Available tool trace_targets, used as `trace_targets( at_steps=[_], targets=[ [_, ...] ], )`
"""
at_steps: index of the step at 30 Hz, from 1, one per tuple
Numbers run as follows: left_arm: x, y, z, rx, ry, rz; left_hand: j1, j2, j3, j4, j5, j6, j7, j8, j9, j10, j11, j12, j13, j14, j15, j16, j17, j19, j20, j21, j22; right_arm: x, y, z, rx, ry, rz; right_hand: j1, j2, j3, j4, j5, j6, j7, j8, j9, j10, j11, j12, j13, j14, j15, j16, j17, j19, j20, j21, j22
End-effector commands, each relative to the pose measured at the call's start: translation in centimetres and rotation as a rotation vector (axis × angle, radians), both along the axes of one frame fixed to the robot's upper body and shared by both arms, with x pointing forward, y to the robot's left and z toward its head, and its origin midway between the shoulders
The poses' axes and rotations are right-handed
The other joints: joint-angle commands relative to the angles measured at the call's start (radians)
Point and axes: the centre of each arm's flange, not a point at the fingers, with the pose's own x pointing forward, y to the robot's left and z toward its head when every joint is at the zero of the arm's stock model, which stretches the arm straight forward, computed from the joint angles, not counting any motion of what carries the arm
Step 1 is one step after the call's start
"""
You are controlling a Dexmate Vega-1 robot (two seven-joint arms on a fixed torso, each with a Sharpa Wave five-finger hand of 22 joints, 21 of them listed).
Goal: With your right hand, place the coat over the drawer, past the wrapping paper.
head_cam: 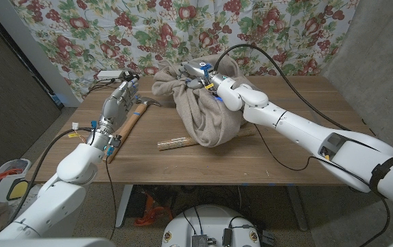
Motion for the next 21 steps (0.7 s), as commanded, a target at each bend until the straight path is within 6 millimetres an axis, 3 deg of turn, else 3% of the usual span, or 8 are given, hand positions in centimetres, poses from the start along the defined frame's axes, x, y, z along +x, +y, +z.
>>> trace_targets(
  at_steps=[1,7,11,16,21],
  targets=[
    [0.3,-0.2,0.4,0.011,0.005,-0.009,-0.001,-0.002,-0.003,-0.003,0.003,0.000,-0.006,-0.001,0.003,0.002,0.003,0.006,0.001,-0.060,0.004,0.005,0.001,-0.004,0.007,0.000,0.003,-0.8,-0.2,0.4,-0.008,-0.025,0.001,-0.019,0.004,-0.017,-0.001,-0.025,-0.008,0.003,-0.005,0.008,-0.007,0.004,-0.009,0.000,-0.011,-0.083,-0.007,-0.005,-0.010,-0.107,-0.013,0.000],
    [0.3,-0.4,0.8,0.022,-0.001,-0.017,-0.001,-0.002,-0.004,-0.003,0.003,0.000,-0.006,-0.001,0.003,0.003,0.003,0.006,0.001,-0.059,0.004,0.005,0.001,-0.005,0.007,0.000,0.003,-1.4,-0.5,0.7,-0.004,-0.030,0.005,-0.054,0.013,-0.043,0.009,-0.063,-0.036,0.001,-0.019,0.007,-0.022,0.010,-0.025,-0.007,-0.019,-0.081,-0.017,-0.020,-0.010,-0.101,-0.031,-0.001],
    [0.0,-0.6,1.1,0.028,-0.011,-0.022,-0.002,-0.003,-0.004,-0.003,0.003,0.000,-0.006,-0.001,0.003,0.003,0.002,0.006,0.001,-0.059,0.004,0.005,0.001,-0.006,0.007,0.000,0.003,-1.9,-0.8,1.1,-0.017,-0.033,0.000,-0.089,0.031,-0.061,0.019,-0.095,-0.063,0.000,-0.033,0.005,-0.043,0.026,-0.068,-0.054,-0.053,-0.080,-0.051,-0.056,-0.016,-0.099,-0.062,-0.004],
    [0.0,-0.8,1.1,0.030,-0.012,-0.028,-0.002,-0.003,-0.004,-0.003,0.003,0.001,-0.004,0.000,0.003,0.003,0.003,0.005,0.001,-0.060,0.005,0.005,0.001,-0.007,0.006,0.000,0.003,-2.2,-1.3,1.5,-0.016,-0.040,-0.011,-0.152,0.050,-0.069,0.038,-0.126,-0.091,0.008,-0.051,-0.002,-0.052,0.047,-0.115,-0.117,-0.114,-0.073,-0.121,-0.127,-0.018,-0.085,-0.112,-0.006],
    [-0.1,-0.9,1.1,0.032,-0.017,-0.030,-0.002,-0.002,-0.004,-0.003,0.003,0.001,-0.004,0.000,0.003,0.004,0.004,0.005,0.001,-0.060,0.005,0.005,0.001,-0.007,0.006,0.000,0.003,-2.9,-1.5,1.8,-0.013,-0.061,-0.015,-0.205,0.041,-0.073,0.052,-0.138,-0.112,0.013,-0.066,-0.006,-0.067,0.063,-0.154,-0.167,-0.143,-0.050,-0.154,-0.184,-0.011,-0.071,-0.140,-0.006]
  ],
)
